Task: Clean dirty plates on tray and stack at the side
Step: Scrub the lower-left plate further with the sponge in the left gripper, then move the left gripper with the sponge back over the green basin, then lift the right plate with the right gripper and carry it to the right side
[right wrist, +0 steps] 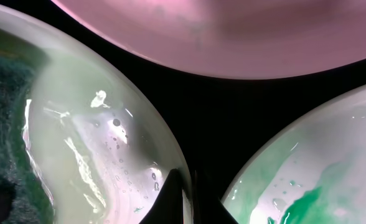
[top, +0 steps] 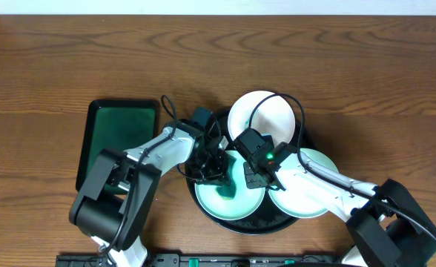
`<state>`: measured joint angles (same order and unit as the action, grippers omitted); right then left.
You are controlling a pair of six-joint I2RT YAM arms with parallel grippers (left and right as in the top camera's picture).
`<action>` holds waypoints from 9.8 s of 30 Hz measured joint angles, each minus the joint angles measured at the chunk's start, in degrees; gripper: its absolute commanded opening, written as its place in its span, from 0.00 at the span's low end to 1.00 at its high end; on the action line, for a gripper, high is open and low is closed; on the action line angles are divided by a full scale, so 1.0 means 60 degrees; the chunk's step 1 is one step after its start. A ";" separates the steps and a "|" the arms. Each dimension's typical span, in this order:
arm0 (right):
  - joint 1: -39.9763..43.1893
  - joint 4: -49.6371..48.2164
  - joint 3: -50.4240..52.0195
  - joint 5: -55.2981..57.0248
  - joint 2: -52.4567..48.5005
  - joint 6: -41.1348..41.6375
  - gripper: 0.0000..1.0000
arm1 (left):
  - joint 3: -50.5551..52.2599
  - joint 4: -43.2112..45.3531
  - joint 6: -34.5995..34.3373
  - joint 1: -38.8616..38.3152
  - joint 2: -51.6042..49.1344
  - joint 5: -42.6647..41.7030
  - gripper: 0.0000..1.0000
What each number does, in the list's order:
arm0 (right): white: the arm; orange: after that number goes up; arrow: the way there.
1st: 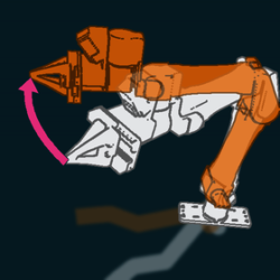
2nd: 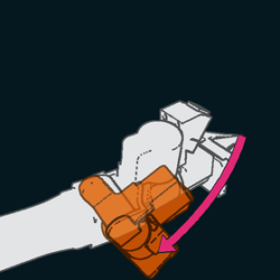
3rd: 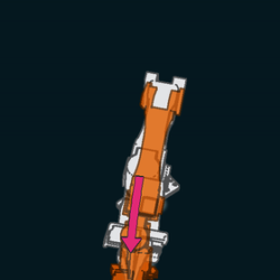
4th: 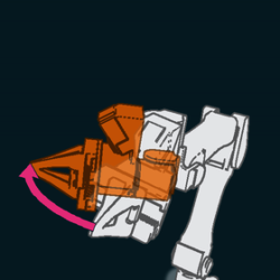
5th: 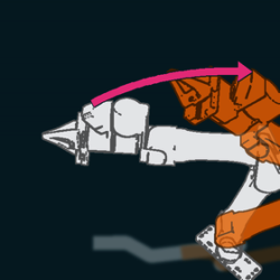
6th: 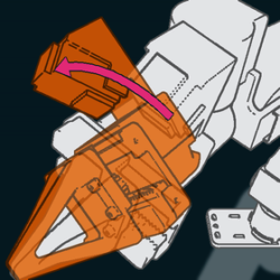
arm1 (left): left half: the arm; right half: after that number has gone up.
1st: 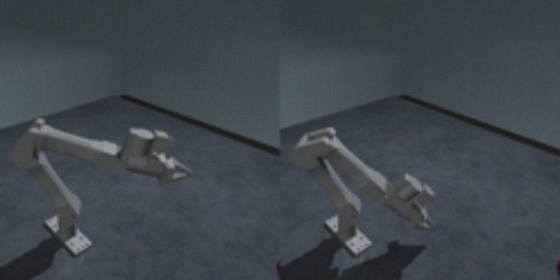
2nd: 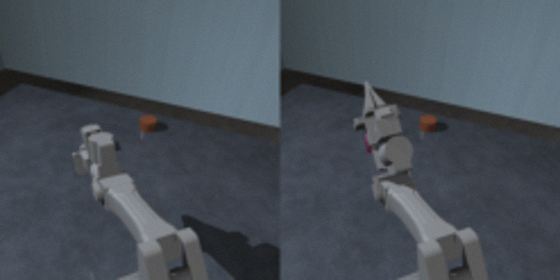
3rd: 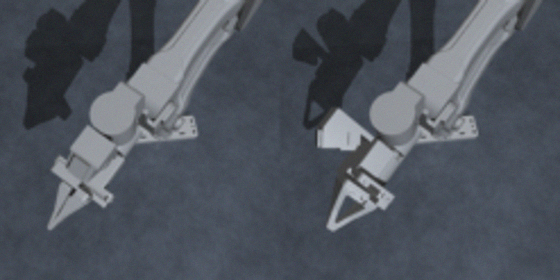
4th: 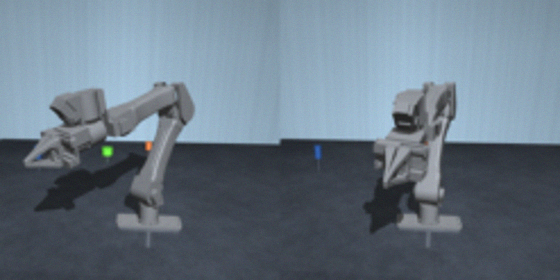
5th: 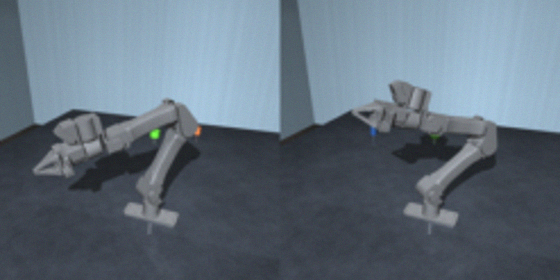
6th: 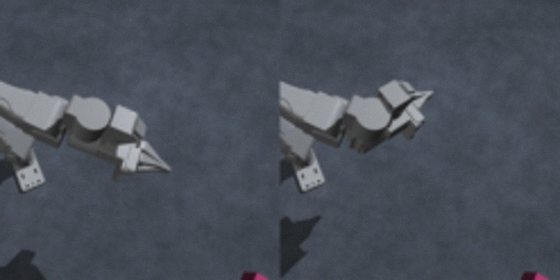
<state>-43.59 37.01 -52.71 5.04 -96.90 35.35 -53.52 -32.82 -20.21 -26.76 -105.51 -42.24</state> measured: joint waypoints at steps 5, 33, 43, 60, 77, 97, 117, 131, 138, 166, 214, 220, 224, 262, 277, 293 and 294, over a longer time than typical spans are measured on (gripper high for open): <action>0.0000 0.0000 0.0000 0.0000 0.0000 0.0000 0.01 | 0.0120 0.0579 0.0102 -0.0055 -0.0175 -0.0758 0.07; -0.0007 -0.0288 0.0000 -0.0758 -0.0011 0.0175 0.01 | -0.0251 -0.0911 -0.0197 0.0546 0.0007 0.0885 0.07; -0.0007 -0.0335 0.0000 -0.0903 -0.0018 0.0178 0.01 | -0.0299 -0.1770 0.1042 0.0765 -0.0025 0.0951 0.07; -0.0007 -0.0321 0.0000 -0.0874 -0.0018 0.0168 0.01 | 0.0040 -0.2153 0.3734 0.0947 -0.0346 -0.0525 0.07; -0.0007 -0.0310 0.0000 -0.0965 -0.0018 0.0175 0.01 | -0.0095 -0.2597 0.1628 0.0747 0.0608 0.2062 0.07; -0.0007 -0.0313 0.0000 -0.0998 -0.0018 0.0175 0.01 | -0.0087 -0.1963 0.0652 0.0765 0.1971 0.4528 0.07; -0.0007 -0.0324 0.0000 -0.1067 -0.0018 -0.0251 0.01 | -0.0084 -0.4226 0.0022 0.0827 0.5927 0.6586 0.07; -0.0007 -0.0288 -0.0149 -0.1104 -0.0007 -0.0637 0.01 | -0.0539 -0.4459 -0.1166 0.1450 0.6612 0.9639 0.07; -0.0007 -0.0189 -0.0346 -0.1075 0.0776 -0.0867 0.01 | -0.0780 -0.4499 -0.1158 0.2175 0.6641 0.9857 0.07; -0.0007 -0.0648 -0.1071 -0.1096 0.2776 -0.1355 0.01 | -0.0780 -0.4503 -0.1082 0.5581 0.6641 0.9708 0.07; -0.1362 -0.0495 -1.0138 -0.1592 -0.5064 -0.4218 0.01 | -0.1829 -0.4484 -0.0488 0.9205 0.6102 0.7661 0.07; -0.1610 -0.1042 -1.0193 -0.1596 -0.5555 -0.4288 0.01 | -0.1829 -0.4357 0.0033 0.9209 0.6102 0.6900 0.07; -0.1774 -0.1388 -1.0196 -0.1508 -0.5665 -0.4608 0.01 | -0.1829 -0.4339 0.0168 0.9213 0.6102 0.6692 0.07; -0.3002 -0.3526 -1.0349 0.5614 -0.5665 -0.9355 0.01 | -0.1829 -0.4313 0.0200 0.9213 0.6102 0.6517 0.07; -0.3187 -0.3927 -1.0637 0.6455 -0.5665 -0.9843 0.01 | -0.1829 -0.4350 0.0200 0.9213 0.5479 0.6411 0.07; -0.3187 -0.3661 -1.0663 0.6918 -0.5665 -0.9887 0.01 | -0.1829 -0.4350 0.0200 0.9213 0.5479 0.6375 0.07; -0.3187 -0.3319 -1.0684 0.6892 -0.5665 -0.9668 0.01 | -0.1829 -0.4350 0.0200 0.9213 0.5479 0.6371 0.07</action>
<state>-62.72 17.10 -116.81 46.39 -130.89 -22.65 -64.49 -58.92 -19.00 28.51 -72.64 -4.01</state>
